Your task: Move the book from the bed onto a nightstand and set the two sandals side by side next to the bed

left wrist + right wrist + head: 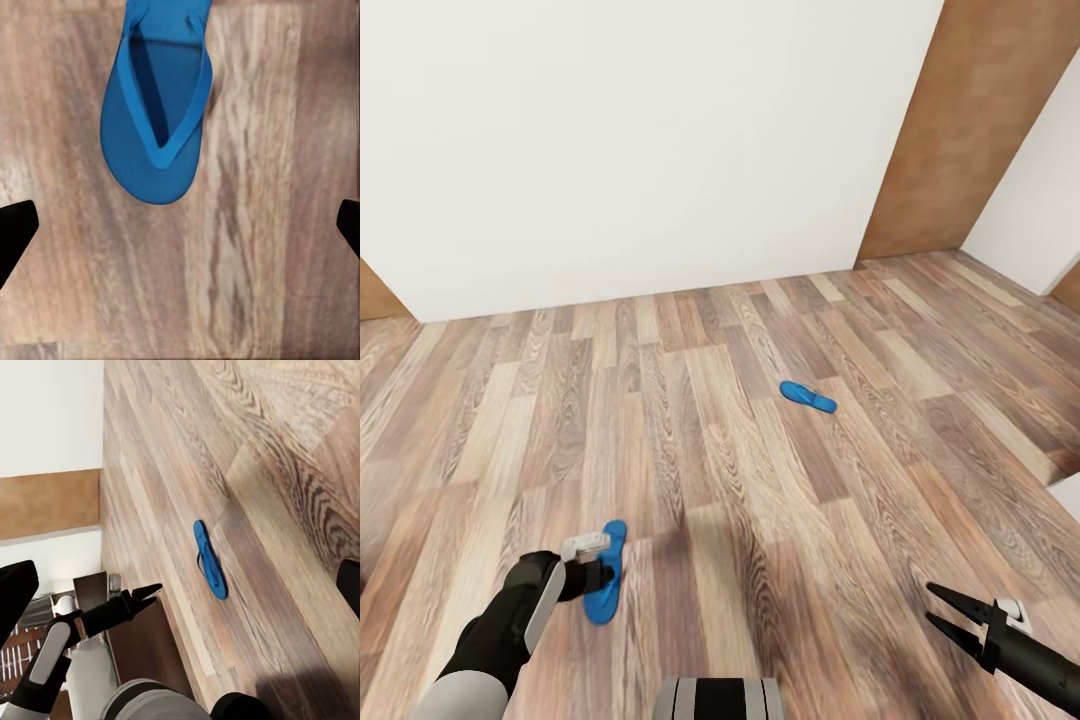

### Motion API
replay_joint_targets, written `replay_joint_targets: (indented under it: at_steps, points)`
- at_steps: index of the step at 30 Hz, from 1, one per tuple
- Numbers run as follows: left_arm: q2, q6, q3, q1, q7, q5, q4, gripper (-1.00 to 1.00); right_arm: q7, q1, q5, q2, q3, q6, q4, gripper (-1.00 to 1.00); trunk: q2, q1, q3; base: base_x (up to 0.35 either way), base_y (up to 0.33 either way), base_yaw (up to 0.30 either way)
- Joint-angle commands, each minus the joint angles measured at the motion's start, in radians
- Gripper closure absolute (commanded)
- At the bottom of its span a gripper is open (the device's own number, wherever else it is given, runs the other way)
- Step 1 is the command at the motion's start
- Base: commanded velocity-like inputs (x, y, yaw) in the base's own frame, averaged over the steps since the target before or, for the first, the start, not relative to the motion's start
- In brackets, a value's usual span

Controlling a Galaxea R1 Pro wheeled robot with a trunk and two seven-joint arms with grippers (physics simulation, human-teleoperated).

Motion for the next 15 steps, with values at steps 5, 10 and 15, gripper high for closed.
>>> replay_joint_targets:
  at_steps: [5, 10, 15]
  points:
    - [0.000, -0.051, 0.001, 0.000, 0.003, 0.008, 0.003, -1.00, 0.001, 0.000, -0.002, 0.000, 0.000, 0.005, 0.000, -1.00, 0.000, 0.000, -0.001, 0.201, 0.000, 0.000]
    - [-0.001, -0.058, 0.001, 0.000, 0.001, 0.008, 0.004, -1.00, 0.001, 0.000, -0.002, 0.000, 0.000, 0.005, 0.000, -1.00, 0.000, 0.000, -0.001, 0.085, 0.000, 0.000]
    - [0.000, -0.059, 0.001, 0.000, 0.001, 0.008, 0.004, -1.00, 0.001, 0.000, -0.002, 0.000, 0.000, 0.005, 0.000, -1.00, 0.000, 0.000, -0.001, 0.264, 0.000, 0.000]
